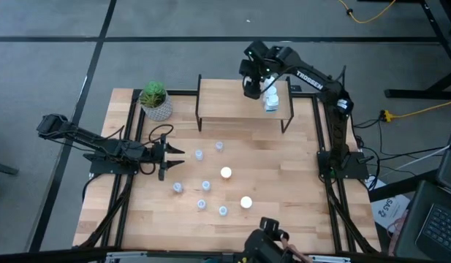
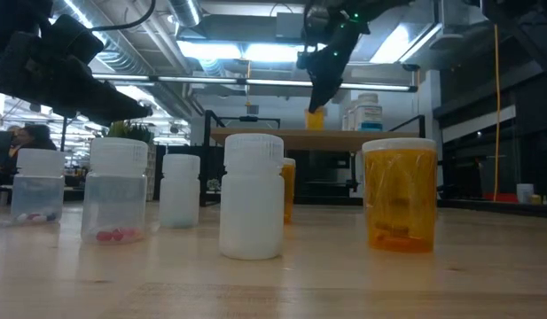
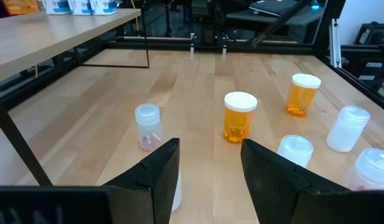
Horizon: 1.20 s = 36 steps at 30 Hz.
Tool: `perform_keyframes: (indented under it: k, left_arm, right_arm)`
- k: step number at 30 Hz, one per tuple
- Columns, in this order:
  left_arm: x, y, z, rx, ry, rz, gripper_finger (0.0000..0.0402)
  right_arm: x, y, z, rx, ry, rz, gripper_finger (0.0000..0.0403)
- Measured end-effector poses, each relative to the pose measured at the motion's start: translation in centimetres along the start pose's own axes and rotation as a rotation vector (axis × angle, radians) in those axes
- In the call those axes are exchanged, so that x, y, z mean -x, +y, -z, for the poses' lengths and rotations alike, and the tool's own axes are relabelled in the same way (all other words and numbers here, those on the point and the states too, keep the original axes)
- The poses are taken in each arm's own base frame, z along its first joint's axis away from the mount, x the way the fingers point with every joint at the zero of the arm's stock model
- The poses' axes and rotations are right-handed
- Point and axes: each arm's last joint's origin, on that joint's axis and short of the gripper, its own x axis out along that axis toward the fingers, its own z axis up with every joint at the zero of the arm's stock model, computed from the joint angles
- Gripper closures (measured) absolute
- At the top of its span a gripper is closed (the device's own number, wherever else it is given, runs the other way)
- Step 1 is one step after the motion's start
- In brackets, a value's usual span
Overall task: Pick and place medicine bottles onto shelf by color
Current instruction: Put the top right orange pill bottle on the shelf, then put the top orange pill bottle on the shelf aligned with the other orange pill bottle
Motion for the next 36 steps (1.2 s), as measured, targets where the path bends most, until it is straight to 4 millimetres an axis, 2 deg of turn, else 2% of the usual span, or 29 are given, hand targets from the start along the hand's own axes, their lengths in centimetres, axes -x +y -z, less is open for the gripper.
perform_keyframes:
  k: [6,10,19,25,31,34,36]
  left_arm:
    - [0.0,0.0,0.0,0.002,0.0,0.001,0.0237]
    - [0.0,0.0,0.0,0.002,0.0,0.0,0.0237]
    - [0.0,0.0,0.0,0.002,0.0,0.001,0.0237]
    - [0.0,0.0,0.0,0.002,0.0,0.002,0.0237]
    - [0.0,0.0,0.0,0.002,0.0,0.002,0.0237]
    - [0.0,0.0,0.0,0.002,0.0,0.001,0.0237]
    - [0.0,0.0,0.0,0.002,0.0,0.001,0.0237]
  right_arm:
    - [-0.6,-0.2,0.5,-0.042,0.031,-0.006,0.019]
    - [-0.6,-0.3,0.2,-0.043,-0.003,0.009,0.0189]
    - [-0.6,-0.3,0.2,-0.046,-0.003,0.009,0.0147]
    - [-0.4,-0.4,0.1,-0.046,-0.012,0.014,0.0143]
    - [2.4,-0.3,-1.2,-0.035,-0.071,0.035,0.0144]
    - [4.9,0.5,-1.9,-0.073,-0.102,0.006,0.0144]
    - [6.7,1.6,-2.1,-0.109,-0.114,-0.092,0.0144]
